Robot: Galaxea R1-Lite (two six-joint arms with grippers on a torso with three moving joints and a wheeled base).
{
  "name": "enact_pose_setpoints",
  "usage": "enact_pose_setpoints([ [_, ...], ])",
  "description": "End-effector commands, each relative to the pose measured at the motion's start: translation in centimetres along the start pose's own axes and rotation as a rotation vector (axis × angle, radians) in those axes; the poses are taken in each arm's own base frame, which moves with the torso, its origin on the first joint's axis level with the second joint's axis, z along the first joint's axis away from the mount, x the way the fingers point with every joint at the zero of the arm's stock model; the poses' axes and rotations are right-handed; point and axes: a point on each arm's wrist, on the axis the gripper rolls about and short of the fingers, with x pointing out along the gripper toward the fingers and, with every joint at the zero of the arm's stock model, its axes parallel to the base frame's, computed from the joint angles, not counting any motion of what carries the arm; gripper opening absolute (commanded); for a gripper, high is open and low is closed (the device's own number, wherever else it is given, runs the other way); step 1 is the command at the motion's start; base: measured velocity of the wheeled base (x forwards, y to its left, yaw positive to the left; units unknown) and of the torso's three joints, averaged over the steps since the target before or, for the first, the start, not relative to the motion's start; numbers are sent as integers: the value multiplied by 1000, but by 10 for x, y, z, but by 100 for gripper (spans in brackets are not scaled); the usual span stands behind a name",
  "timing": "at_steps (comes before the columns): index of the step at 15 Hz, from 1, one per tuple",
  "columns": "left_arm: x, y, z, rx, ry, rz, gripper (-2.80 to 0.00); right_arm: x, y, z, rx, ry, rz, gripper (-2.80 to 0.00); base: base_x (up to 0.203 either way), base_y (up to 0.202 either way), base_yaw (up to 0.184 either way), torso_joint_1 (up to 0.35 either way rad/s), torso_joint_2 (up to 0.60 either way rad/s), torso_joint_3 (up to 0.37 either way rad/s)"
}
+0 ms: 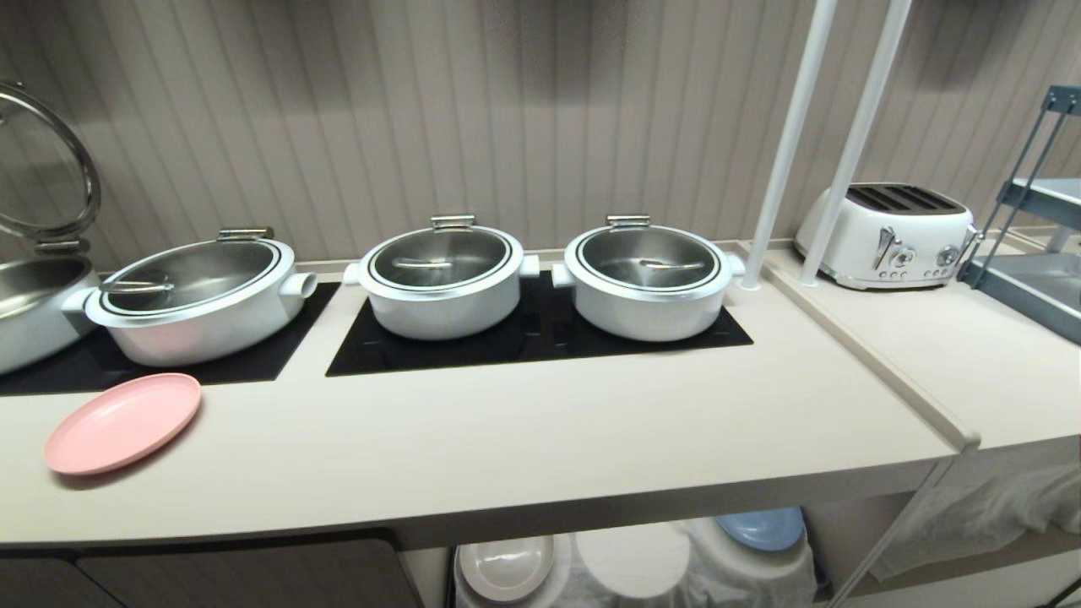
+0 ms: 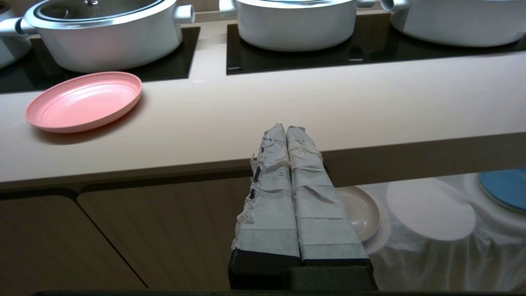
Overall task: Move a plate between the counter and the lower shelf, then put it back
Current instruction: Pick up the plate
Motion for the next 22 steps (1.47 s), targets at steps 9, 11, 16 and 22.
enact_pose_setpoints([
  [9, 0, 0, 0, -1, 0, 0, -280, 0, 0, 0, 0, 1, -1, -280, 0, 0, 0, 0, 0, 0],
  [11, 0, 0, 0, -1, 1, 0, -280, 0, 0, 0, 0, 0, -1, -280, 0, 0, 0, 0, 0, 0],
  [16, 0, 0, 0, -1, 1, 0, -280, 0, 0, 0, 0, 0, -1, -280, 0, 0, 0, 0, 0, 0],
  [22, 0, 0, 0, -3, 1, 1, -280, 0, 0, 0, 0, 1, -1, -280, 0, 0, 0, 0, 0, 0],
])
